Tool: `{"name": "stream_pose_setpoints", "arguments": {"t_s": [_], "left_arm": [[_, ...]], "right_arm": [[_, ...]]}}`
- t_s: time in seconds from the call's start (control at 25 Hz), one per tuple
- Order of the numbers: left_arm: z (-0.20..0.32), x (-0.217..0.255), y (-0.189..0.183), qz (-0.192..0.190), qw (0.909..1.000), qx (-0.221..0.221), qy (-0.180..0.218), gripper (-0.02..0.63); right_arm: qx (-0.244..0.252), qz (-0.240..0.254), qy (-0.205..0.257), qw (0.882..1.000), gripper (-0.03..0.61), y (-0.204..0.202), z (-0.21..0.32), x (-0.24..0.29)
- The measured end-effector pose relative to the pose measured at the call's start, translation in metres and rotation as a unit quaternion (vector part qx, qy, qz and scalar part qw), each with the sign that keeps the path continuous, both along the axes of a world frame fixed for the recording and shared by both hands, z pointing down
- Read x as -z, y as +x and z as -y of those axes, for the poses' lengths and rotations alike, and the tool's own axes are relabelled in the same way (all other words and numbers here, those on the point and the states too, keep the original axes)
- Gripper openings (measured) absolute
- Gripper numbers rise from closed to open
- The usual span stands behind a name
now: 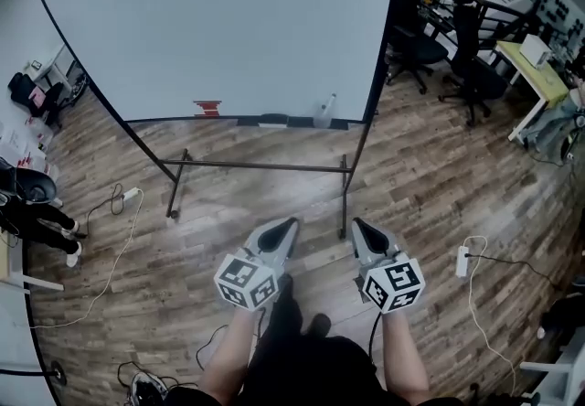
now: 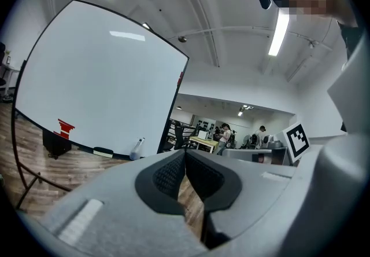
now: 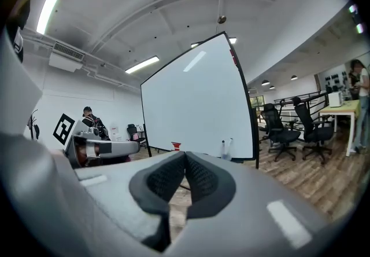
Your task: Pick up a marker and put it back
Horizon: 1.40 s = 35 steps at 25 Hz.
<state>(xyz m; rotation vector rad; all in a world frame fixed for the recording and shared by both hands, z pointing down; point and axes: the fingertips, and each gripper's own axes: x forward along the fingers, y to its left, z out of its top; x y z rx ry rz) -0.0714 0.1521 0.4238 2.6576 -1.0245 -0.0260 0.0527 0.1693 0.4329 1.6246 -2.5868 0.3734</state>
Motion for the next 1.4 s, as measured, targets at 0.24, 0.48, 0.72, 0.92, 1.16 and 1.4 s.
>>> {"name": "stream_pose_setpoints", "arguments": {"t_s": [0.24,0.48,0.72,0.92,1.16,1.4], "left_arm": [[0.057,0.011,-0.011,-0.001,0.9998,-0.019,0.011,0.011],[0.109,0.01,-0.021,-0.01,0.9989,-0.046,0.007,0.011],[0.143,0.002,-0.034,-0.015,0.997,-0.076,0.001,0.011],[0.164,-0.008,-0.037,-0.017,0.9948,-0.1,-0.011,0.011],[0.181,-0.024,-0.03,-0.013,0.9927,-0.117,-0.026,0.011],[0.202,-0.029,-0.022,-0.006,0.9922,-0.118,-0.038,0.011]], "right_arm": [[-0.019,0.001,0.008,1.0,0.003,-0.011,0.056,0.016],[-0.04,-0.006,-0.003,0.999,0.003,-0.023,0.105,0.013],[-0.062,-0.006,-0.013,0.998,0.003,-0.039,0.139,0.007],[-0.073,-0.005,-0.031,0.997,0.003,-0.053,0.149,-0.007],[-0.083,-0.007,-0.058,0.995,0.003,-0.052,0.166,-0.026],[-0.077,-0.001,-0.07,0.995,0.003,-0.042,0.192,-0.035]]}}
